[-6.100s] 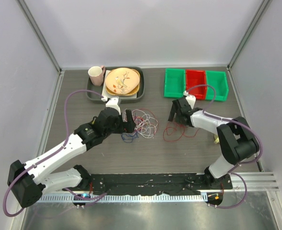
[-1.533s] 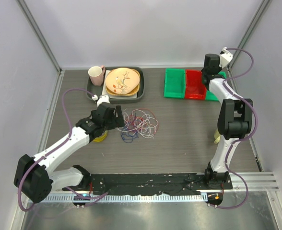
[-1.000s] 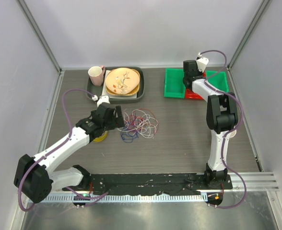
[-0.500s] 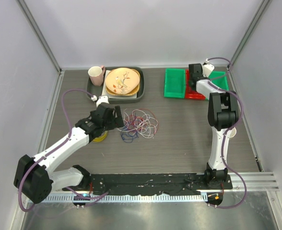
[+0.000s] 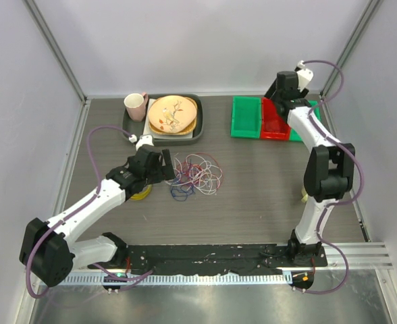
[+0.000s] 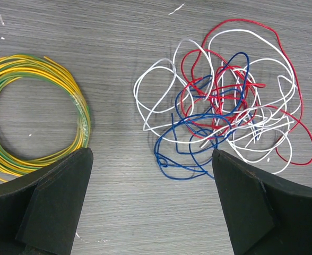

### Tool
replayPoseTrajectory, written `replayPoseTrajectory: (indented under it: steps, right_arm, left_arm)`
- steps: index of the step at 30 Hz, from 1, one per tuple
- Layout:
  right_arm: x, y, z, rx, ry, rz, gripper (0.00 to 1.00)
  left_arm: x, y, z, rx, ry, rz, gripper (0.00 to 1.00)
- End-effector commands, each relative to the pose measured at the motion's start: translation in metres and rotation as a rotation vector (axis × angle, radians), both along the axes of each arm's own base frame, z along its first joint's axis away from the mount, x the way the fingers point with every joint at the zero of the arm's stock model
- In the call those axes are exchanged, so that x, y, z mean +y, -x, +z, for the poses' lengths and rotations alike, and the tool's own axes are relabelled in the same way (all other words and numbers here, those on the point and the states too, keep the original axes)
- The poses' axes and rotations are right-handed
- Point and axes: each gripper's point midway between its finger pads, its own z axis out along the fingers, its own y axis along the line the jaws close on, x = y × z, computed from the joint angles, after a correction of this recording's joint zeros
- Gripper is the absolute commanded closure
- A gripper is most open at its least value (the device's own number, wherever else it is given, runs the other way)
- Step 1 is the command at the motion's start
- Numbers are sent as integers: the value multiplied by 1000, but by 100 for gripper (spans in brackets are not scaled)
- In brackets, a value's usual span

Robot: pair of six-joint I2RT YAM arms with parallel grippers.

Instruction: Untangle the cables

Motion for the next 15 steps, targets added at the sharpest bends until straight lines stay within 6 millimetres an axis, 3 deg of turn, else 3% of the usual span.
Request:
replayPoseTrajectory:
  steps: [1,2,4,5,6,8,9,11,12,14,15]
  right_arm:
    - [7,17,61,-72,32,90,22]
    - [10,23,75,-93,27,115,17]
    - [28,32,72,-85,-4,225,10]
    - [56,40,91,-137,-68,373,9]
    - [75,51,73,-111,-87,464,9]
    - [115,69,88,-213,-85,619,9]
    - [143,101,74,-202,-30,710,9]
    - [175,127,72,-257,-7,811,5]
    - [195,155,52,-233,-51,924,5]
    - [229,183,46,-266,-158,1060,5]
    - [243,205,28,-235,-212,1145,5]
  left_arm:
    - [-6,-3,18,-33,60,3,0]
    - [-6,-3,19,-35,61,1,0]
    - [-7,-3,22,-38,69,-1,0]
    - [-9,-4,23,-40,78,-3,0]
    - [-10,-4,22,-36,83,-5,0]
    - [-19,-4,20,-26,114,-29,0]
    - [-21,-3,16,-19,126,-37,0]
    - [-31,-1,10,2,164,-66,0]
    - [-31,-2,8,8,174,-62,0]
    - [-32,-7,4,6,186,-52,0]
    - [-30,-12,3,5,195,-38,0]
